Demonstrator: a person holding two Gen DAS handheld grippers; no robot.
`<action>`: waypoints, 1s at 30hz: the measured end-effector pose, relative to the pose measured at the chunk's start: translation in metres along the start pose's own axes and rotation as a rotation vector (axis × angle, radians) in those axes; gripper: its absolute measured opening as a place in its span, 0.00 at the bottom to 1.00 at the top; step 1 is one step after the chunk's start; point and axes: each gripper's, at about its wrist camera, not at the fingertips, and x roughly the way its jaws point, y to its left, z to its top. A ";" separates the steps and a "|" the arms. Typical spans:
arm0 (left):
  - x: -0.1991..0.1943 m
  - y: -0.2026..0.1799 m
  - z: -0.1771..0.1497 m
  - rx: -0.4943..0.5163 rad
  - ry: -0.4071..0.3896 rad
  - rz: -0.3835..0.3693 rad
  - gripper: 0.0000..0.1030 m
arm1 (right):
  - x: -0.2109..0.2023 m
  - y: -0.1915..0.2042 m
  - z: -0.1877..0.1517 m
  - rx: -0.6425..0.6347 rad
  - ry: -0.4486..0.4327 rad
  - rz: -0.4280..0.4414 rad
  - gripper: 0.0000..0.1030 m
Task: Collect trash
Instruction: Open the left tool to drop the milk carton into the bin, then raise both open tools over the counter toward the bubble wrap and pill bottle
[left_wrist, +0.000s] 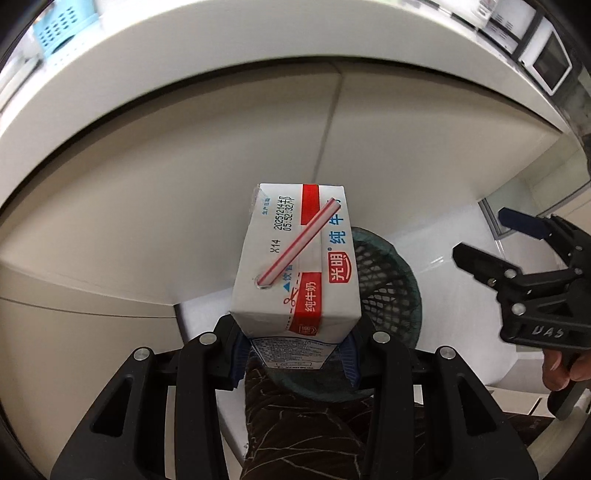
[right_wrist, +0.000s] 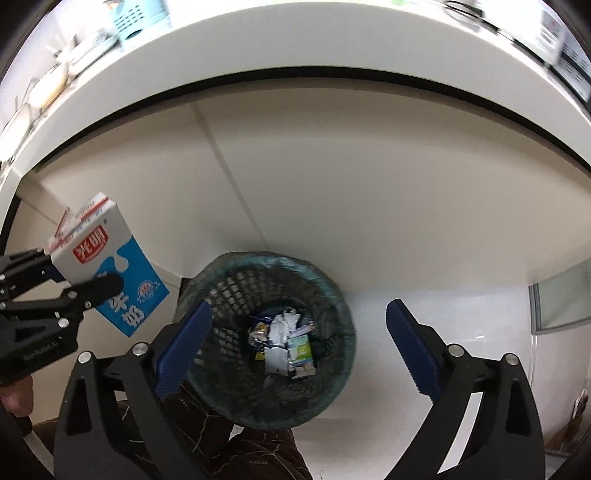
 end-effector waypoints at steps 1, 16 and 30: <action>0.003 -0.004 0.001 0.009 0.004 -0.006 0.38 | -0.002 -0.004 -0.001 0.012 -0.002 -0.008 0.91; 0.023 -0.035 -0.007 0.102 0.052 -0.057 0.39 | -0.007 -0.043 -0.032 0.086 0.036 -0.075 0.92; -0.005 -0.044 -0.008 0.062 -0.051 0.008 0.84 | -0.020 -0.052 -0.024 0.082 -0.001 -0.109 0.92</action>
